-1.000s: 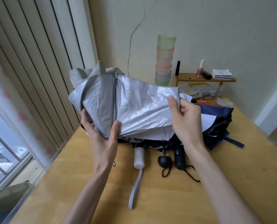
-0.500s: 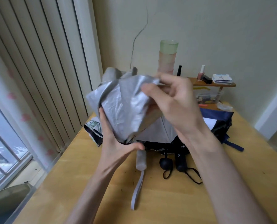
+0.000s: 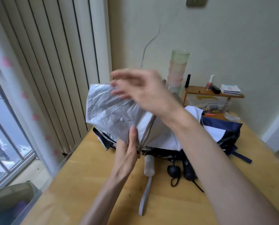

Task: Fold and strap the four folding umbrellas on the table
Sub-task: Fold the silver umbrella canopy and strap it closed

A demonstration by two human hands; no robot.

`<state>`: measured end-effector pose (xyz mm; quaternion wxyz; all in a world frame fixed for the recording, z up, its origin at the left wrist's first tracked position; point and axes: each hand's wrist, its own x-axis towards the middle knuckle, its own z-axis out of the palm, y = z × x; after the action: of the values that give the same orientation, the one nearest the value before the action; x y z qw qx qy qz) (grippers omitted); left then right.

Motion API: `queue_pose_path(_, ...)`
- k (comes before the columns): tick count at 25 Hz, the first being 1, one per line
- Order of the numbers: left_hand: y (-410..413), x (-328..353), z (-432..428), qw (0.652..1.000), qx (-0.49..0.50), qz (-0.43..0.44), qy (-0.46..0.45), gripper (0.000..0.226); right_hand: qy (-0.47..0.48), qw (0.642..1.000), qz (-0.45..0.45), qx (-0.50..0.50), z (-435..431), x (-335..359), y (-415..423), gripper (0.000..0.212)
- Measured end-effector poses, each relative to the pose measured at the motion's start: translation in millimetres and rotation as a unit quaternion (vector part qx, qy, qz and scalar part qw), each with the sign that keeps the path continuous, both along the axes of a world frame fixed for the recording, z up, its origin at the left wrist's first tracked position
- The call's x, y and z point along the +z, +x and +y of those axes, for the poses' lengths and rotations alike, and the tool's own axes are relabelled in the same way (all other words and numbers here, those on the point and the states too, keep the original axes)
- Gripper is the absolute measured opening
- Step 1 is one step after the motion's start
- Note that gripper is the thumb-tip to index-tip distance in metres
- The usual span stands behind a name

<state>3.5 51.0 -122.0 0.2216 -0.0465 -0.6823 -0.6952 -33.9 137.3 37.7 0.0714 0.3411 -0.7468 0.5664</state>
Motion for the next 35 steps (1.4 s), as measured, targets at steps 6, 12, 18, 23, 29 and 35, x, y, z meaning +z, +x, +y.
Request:
queue_pose_path(6, 5.2, 6.0, 1.9, 0.999, -0.004, 0.000, 0.037, 0.053, 0.153, 0.972, 0.100, -0.150, 91.0, -7.4, -8.8, 0.078)
queue_pose_path(12, 7.5, 13.2, -2.5, 0.999, -0.002, 0.008, 0.042, 0.046, 0.147, 0.979, 0.066, -0.128, 110.0, -6.3, -12.8, 0.083)
queue_pose_path(18, 14.6, 10.1, -5.6, 0.999, -0.047, -0.007, 0.025, 0.070, 0.209, 0.975, 0.001, -0.075, 80.1, 10.7, -38.4, 0.103)
queue_pose_path(23, 19.1, 10.8, -4.8, 0.996, -0.060, -0.059, 0.012, 0.047, 0.225, 0.973, -0.040, -0.033, 82.0, 13.3, -56.0, 0.096)
queue_pose_path(29, 20.1, 11.8, -2.9, 0.996, -0.063, -0.063, -0.015, 0.047, 0.143, 0.989, -0.018, -0.041, 83.1, 6.6, -49.0, 0.039)
queue_pose_path(35, 7.5, 20.2, -28.0, 0.993, 0.088, 0.050, 0.058, 0.095, 0.090, 0.993, 0.056, -0.042, 86.1, 11.4, -36.6, 0.026)
